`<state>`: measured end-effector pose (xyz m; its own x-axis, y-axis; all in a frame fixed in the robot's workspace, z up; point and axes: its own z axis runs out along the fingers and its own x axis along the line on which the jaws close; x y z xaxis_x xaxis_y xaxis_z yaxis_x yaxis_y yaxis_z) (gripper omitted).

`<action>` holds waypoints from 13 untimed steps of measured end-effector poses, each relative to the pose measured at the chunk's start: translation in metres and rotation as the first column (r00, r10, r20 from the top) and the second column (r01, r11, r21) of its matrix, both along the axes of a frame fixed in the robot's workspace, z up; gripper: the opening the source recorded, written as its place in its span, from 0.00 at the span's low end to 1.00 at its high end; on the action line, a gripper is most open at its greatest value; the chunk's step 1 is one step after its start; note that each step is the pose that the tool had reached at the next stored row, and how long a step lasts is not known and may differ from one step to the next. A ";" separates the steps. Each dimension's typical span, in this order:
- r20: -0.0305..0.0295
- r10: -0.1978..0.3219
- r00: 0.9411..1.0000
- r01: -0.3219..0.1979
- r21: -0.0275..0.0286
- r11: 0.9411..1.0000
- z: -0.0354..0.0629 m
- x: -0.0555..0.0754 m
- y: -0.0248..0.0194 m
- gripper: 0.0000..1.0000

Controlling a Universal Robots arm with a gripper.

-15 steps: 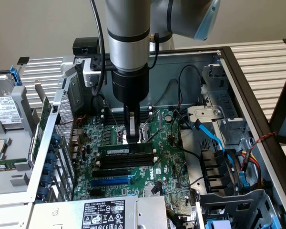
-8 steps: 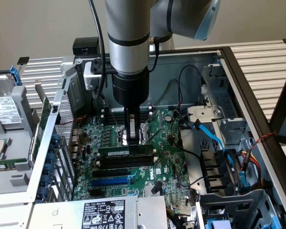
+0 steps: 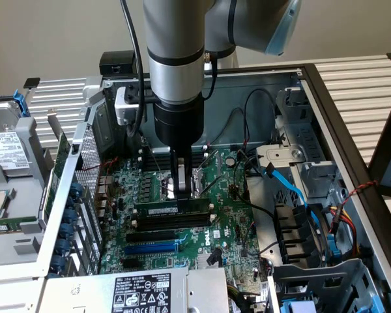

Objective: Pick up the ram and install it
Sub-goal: 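Insert the ram into the slot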

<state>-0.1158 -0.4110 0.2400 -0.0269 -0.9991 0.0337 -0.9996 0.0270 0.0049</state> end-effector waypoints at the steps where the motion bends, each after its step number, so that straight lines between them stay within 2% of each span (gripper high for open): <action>1: 0.000 0.000 1.000 0.000 0.000 1.000 -0.0004 0.000 0.0000 0.13; 13: 0.004 0.000 1.000 0.000 0.000 1.000 -0.0037 -0.001 0.0000 0.13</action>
<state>-0.1170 -0.4110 0.2363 -0.0270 -0.9991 0.0337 -0.9996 0.0270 0.0013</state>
